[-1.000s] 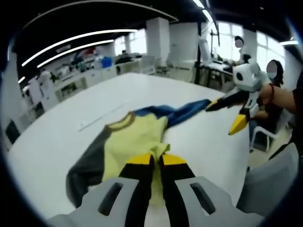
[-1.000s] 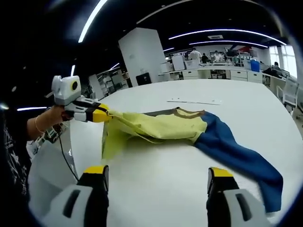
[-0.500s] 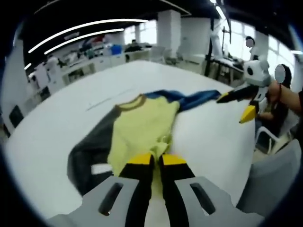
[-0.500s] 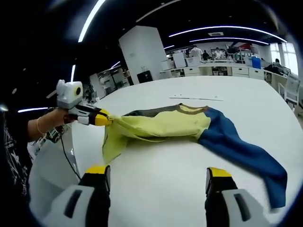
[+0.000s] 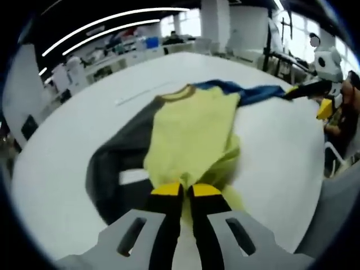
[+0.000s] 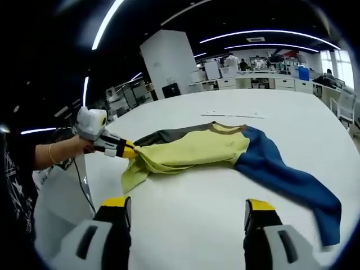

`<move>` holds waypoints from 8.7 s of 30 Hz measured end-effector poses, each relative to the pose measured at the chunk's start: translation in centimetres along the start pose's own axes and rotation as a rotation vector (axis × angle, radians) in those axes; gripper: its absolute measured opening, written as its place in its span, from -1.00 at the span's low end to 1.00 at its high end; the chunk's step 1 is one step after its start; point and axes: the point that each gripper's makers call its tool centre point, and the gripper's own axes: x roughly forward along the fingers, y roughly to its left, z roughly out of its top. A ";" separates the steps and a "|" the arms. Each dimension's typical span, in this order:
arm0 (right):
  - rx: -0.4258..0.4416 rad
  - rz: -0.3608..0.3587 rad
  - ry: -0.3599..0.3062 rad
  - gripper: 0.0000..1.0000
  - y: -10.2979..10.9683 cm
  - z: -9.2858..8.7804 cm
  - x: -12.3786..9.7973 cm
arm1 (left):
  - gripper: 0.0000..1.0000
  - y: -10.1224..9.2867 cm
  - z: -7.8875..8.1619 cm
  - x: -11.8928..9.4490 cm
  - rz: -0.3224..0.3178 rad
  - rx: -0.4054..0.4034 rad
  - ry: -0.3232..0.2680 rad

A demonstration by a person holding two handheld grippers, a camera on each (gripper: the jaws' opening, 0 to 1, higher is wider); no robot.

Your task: Fold the garment on the visible template until the final outline fits inside the template.

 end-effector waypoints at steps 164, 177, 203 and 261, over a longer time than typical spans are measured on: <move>-0.230 -0.104 0.180 -1.00 2.3 -2.9 10.7 | -0.95 -9.3 2.3 -3.6 -0.245 0.197 -0.093; -0.166 -0.147 0.155 -1.00 0.8 -1.6 8.7 | -0.30 -6.2 0.2 -6.4 -0.076 -0.068 -0.145; -0.081 -0.165 0.125 -1.00 -0.2 -0.7 8.1 | -0.24 -6.2 -8.5 -3.8 0.111 -0.375 0.072; 0.090 -0.356 0.067 -1.00 -2.9 -3.6 -5.2 | -1.00 -5.9 -5.9 -8.8 0.082 -0.215 0.068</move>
